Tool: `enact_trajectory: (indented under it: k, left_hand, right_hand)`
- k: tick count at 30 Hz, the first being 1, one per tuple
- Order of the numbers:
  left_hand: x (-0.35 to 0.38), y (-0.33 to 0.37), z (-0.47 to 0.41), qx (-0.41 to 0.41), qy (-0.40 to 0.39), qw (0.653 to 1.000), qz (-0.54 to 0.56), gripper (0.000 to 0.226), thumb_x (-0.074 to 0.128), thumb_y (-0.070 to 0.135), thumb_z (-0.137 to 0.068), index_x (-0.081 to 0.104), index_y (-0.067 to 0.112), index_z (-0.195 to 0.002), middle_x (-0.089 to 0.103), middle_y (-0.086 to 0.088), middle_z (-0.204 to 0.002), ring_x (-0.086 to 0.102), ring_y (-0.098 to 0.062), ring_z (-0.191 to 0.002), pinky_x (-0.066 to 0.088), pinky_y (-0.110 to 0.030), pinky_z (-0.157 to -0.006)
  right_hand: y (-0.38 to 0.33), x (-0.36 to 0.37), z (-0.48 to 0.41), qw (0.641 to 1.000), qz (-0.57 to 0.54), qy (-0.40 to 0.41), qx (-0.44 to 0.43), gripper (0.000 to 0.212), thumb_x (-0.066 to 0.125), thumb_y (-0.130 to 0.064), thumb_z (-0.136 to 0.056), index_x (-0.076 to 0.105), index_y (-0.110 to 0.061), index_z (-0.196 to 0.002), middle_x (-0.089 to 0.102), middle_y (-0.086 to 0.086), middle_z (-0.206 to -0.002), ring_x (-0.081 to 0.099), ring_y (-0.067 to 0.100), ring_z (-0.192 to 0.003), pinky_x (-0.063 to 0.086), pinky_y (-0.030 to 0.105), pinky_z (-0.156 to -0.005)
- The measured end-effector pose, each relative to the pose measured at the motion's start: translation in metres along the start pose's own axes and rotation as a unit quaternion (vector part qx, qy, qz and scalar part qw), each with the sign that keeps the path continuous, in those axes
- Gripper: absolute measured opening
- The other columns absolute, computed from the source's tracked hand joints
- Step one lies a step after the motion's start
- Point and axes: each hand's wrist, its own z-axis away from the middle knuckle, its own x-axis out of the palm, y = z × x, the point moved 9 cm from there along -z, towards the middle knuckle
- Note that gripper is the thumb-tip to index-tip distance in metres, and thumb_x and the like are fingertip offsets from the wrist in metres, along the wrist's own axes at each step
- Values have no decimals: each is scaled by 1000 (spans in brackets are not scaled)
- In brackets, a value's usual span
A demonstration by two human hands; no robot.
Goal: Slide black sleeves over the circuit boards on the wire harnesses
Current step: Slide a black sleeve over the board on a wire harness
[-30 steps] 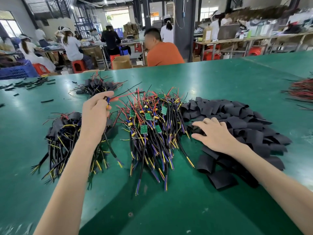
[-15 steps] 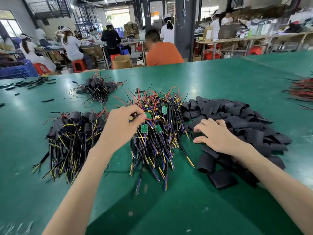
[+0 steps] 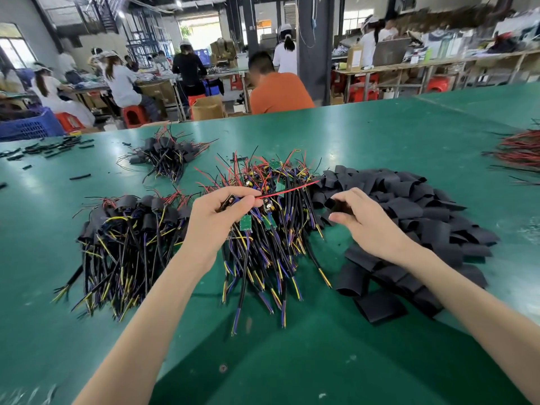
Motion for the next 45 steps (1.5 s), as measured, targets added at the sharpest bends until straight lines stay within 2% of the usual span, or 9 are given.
enact_trajectory:
  k: [3,6,19,25,31,35,39,41,45]
  left_hand:
    - [5,-9,1,-41,-22,999,22,24,61,7,-89,74,26,-82,72,2,-77,39,-18,-67,38,-31,-74]
    - [10,-17,4,-77,-40,995,39,20,61,9,-89,74,23,-83,73,0,-80,38,-24,-75,46,-28,-73]
    - [12,-34,4,-119,-50,991,26,16,60,7,-90,73,16,-88,73,-2,-79,39,-14,-60,46,-29,-74]
    - [6,-35,0,-93,-32,995,-20,18,60,5,-90,73,16,-85,72,-1,-76,33,-9,-53,35,-27,-66]
    - [21,-20,6,-7,-47,989,-141,16,64,11,-88,71,25,-86,71,2,-80,52,-9,-68,40,-20,-68]
    - [52,-14,20,50,-136,968,-207,37,51,-8,-87,61,18,-111,68,7,-100,60,-17,-90,44,-21,-80]
    - [64,-14,25,89,-139,953,-254,48,54,-7,-89,41,9,-132,47,1,-127,42,7,-107,29,-7,-98]
    - [61,-11,24,112,-100,953,-263,42,61,-3,-87,44,1,-125,39,-4,-128,40,-3,-109,33,-12,-98]
    - [51,-8,19,127,-46,944,-301,24,73,9,-80,61,-2,-97,50,-3,-114,50,-11,-100,33,-7,-90]
  right_hand:
    - [-4,-4,0,1000,-13,18,-14,29,60,-12,-89,55,-7,-118,46,-2,-101,47,14,-94,30,15,-81]
    - [-8,-5,2,999,-21,25,-31,29,63,-9,-87,57,-8,-115,48,-2,-101,49,15,-93,33,18,-83]
    - [-14,-12,4,997,-64,29,-24,28,61,-6,-88,59,-12,-116,53,2,-105,54,21,-91,39,18,-85]
    - [-20,-17,6,997,-56,43,-38,29,63,-4,-86,60,-11,-114,52,3,-105,51,12,-92,33,6,-86]
    - [-37,-10,13,982,152,42,-108,31,67,-20,-84,62,-9,-112,56,8,-107,48,29,-100,31,39,-91]
    - [-60,6,20,959,226,17,-171,32,68,-27,-83,64,-6,-107,59,10,-102,54,34,-96,39,44,-90]
    - [-72,20,24,962,201,-21,-185,34,66,-25,-86,61,-3,-112,56,12,-104,57,32,-91,46,43,-83]
    - [-74,23,27,967,182,-31,-178,36,62,-27,-89,58,-4,-117,53,11,-110,58,29,-89,48,41,-82]
    - [-74,24,28,970,167,-41,-169,38,57,-27,-92,55,-3,-122,48,9,-116,58,25,-88,51,41,-77]
